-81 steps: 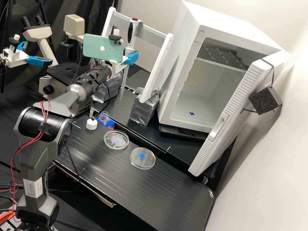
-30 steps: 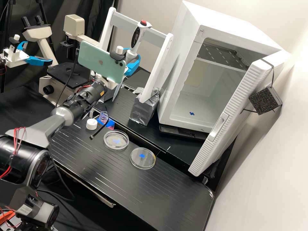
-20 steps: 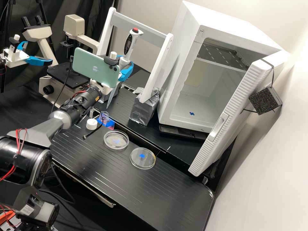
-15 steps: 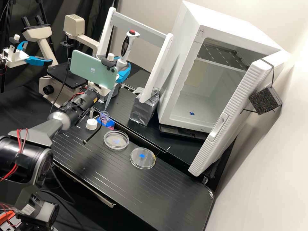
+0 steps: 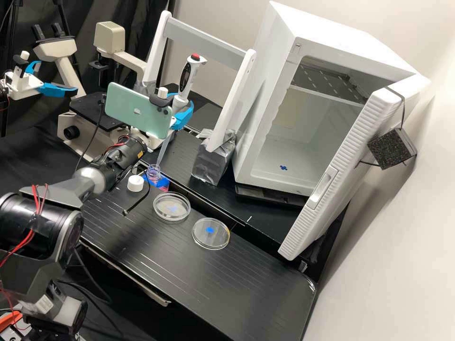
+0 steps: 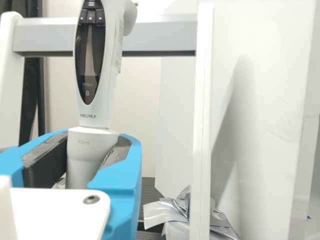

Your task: Use the pipette

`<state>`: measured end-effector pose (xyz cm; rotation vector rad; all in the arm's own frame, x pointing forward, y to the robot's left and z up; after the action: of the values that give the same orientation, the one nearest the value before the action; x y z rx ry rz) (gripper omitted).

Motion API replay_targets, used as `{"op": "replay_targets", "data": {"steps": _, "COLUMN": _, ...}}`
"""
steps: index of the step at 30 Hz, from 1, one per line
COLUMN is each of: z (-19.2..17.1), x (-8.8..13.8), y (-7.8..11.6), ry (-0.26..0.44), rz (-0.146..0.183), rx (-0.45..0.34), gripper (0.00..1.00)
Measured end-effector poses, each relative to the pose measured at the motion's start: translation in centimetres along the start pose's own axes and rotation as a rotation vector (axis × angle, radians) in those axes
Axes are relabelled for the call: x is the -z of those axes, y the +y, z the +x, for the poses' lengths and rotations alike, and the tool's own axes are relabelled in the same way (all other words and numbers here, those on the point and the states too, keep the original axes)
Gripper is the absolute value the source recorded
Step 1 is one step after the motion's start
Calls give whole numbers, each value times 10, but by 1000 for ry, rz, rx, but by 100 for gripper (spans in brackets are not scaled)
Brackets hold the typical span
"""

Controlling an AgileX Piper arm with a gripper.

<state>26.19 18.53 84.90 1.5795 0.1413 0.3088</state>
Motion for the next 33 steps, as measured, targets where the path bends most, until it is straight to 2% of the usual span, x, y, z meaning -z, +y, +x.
{"op": "replay_targets", "data": {"steps": 7, "z": -6, "x": -12, "y": -12, "ry": -18, "rz": -8, "rx": 5, "gripper": 0}}
{"op": "replay_targets", "data": {"steps": 12, "z": -15, "x": -17, "y": -20, "ry": -12, "rz": 13, "rx": 1, "gripper": 0}}
{"op": "replay_targets", "data": {"steps": 21, "z": -35, "x": -13, "y": -37, "ry": 41, "rz": 38, "rx": -59, "gripper": 0}}
{"op": "replay_targets", "data": {"steps": 30, "z": -37, "x": -19, "y": -60, "ry": 13, "rz": -57, "rx": 0, "gripper": 0}}
{"op": "replay_targets", "data": {"steps": 33, "z": -37, "x": -25, "y": -67, "ry": -8, "rz": -74, "rx": 24, "gripper": 0}}
